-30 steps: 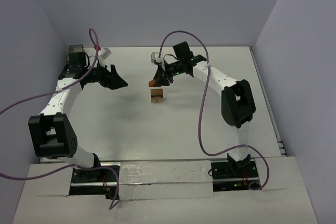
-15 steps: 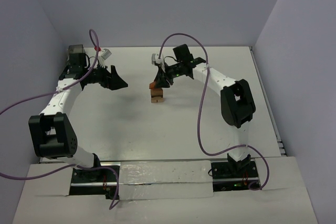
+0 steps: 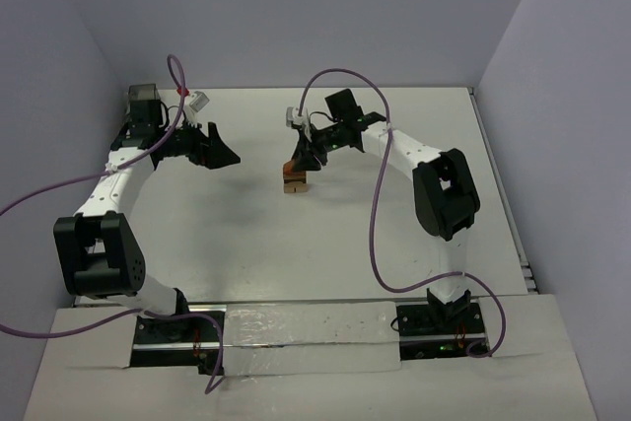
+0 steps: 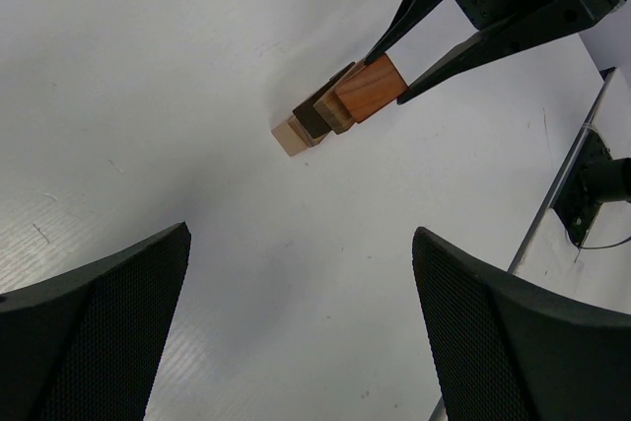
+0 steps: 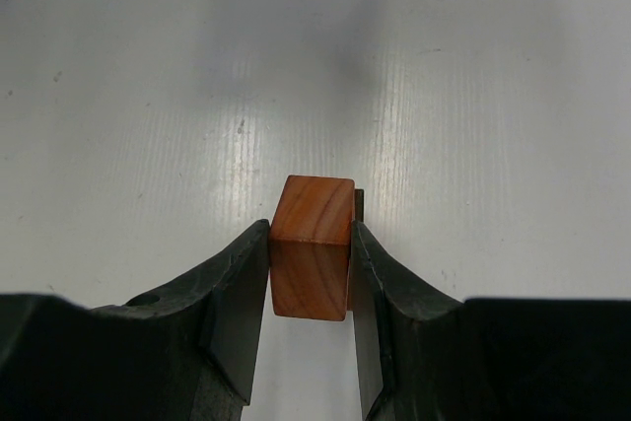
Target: Build the wood block tower
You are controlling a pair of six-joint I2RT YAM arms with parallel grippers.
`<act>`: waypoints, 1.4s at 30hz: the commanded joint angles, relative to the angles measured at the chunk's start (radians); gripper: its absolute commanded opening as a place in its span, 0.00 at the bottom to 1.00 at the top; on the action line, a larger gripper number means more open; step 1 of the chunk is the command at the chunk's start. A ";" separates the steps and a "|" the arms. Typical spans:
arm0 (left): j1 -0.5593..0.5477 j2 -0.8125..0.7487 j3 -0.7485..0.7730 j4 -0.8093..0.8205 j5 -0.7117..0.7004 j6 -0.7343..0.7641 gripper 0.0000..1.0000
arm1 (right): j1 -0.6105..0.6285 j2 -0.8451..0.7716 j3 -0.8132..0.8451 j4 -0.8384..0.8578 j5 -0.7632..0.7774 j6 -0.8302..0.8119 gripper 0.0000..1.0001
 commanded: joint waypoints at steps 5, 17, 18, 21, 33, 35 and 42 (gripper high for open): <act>0.006 0.007 0.023 0.032 0.023 0.002 0.99 | -0.008 -0.005 0.004 0.016 -0.010 -0.041 0.00; 0.006 0.012 0.026 0.032 0.026 0.000 0.99 | -0.009 0.005 0.025 -0.027 -0.008 -0.100 0.02; 0.006 0.013 0.026 0.032 0.026 0.000 0.99 | -0.008 0.006 0.028 -0.031 -0.008 -0.104 0.02; 0.005 0.013 0.026 0.032 0.029 0.000 0.99 | -0.008 0.011 0.039 -0.040 -0.008 -0.114 0.02; 0.006 0.012 0.019 0.025 0.035 0.010 0.99 | -0.007 0.028 0.069 -0.074 -0.014 -0.137 0.03; 0.006 0.014 0.021 0.024 0.035 0.009 0.99 | -0.006 0.030 0.072 -0.073 -0.015 -0.137 0.03; 0.006 0.014 0.019 0.023 0.037 0.012 0.99 | -0.007 0.038 0.081 -0.079 -0.011 -0.143 0.04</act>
